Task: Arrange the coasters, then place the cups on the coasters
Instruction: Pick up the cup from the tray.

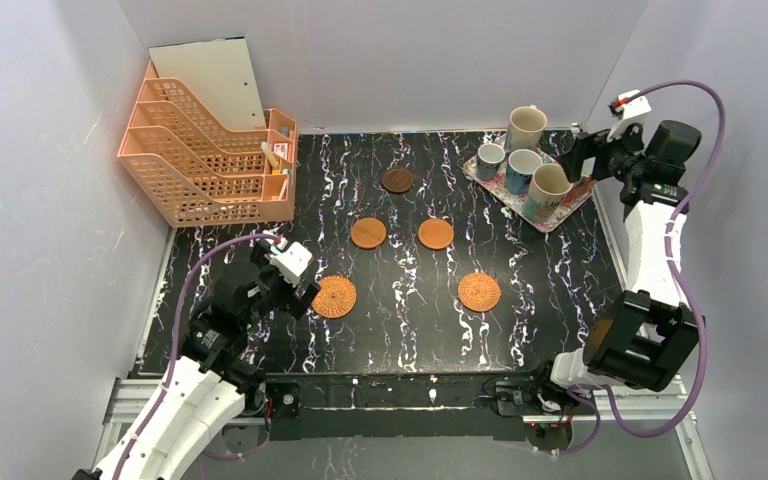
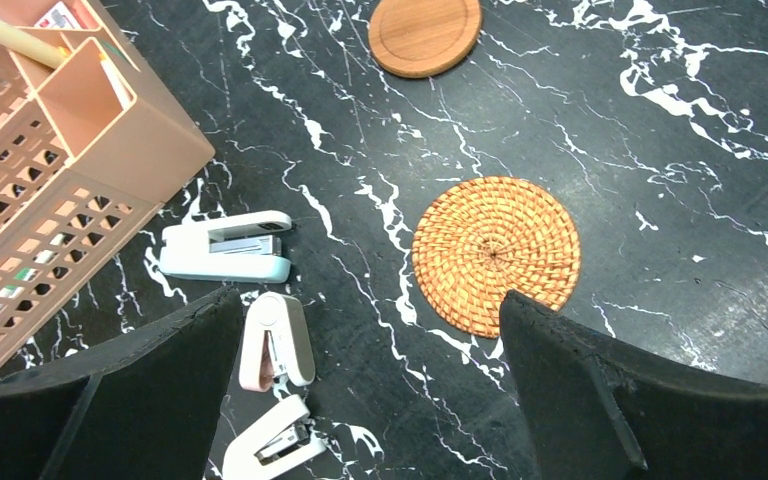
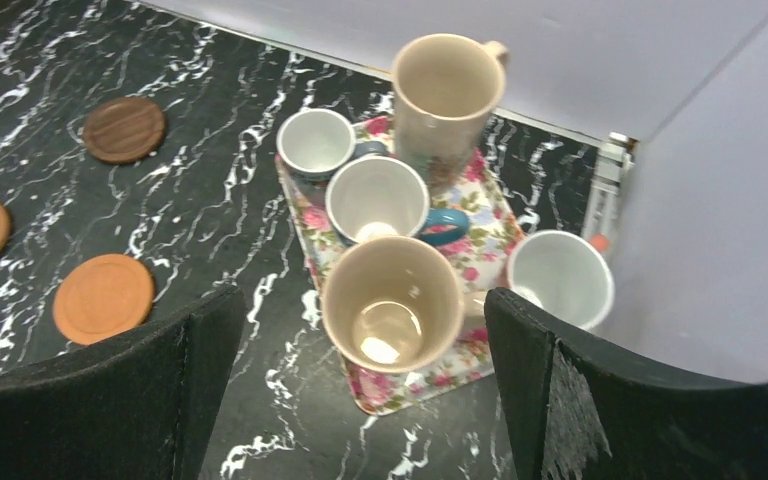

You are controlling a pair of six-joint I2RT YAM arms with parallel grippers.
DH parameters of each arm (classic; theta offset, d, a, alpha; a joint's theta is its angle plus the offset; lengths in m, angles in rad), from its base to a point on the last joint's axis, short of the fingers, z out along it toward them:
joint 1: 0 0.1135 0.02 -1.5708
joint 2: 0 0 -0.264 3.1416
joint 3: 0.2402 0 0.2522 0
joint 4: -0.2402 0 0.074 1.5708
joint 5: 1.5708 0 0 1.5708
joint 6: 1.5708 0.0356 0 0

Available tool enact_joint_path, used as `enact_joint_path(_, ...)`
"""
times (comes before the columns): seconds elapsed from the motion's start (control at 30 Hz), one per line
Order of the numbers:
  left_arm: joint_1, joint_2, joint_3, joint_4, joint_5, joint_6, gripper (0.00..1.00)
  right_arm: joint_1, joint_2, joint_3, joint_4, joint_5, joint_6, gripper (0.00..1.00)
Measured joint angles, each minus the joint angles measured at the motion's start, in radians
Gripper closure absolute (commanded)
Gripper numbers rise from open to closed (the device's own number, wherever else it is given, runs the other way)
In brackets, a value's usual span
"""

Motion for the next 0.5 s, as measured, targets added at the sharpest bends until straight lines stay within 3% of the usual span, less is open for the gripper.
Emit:
enact_joint_path(0.33,0.016,0.004,0.0,-0.02,0.036,0.0,0.02,0.089,-0.006,-0.069,0.017,-0.028,-0.011,0.02)
enact_joint_path(0.5,0.038,0.004,0.0,-0.022,0.045,0.0,0.02,0.204,0.01,-0.037,-0.062,0.017,-0.135,0.02)
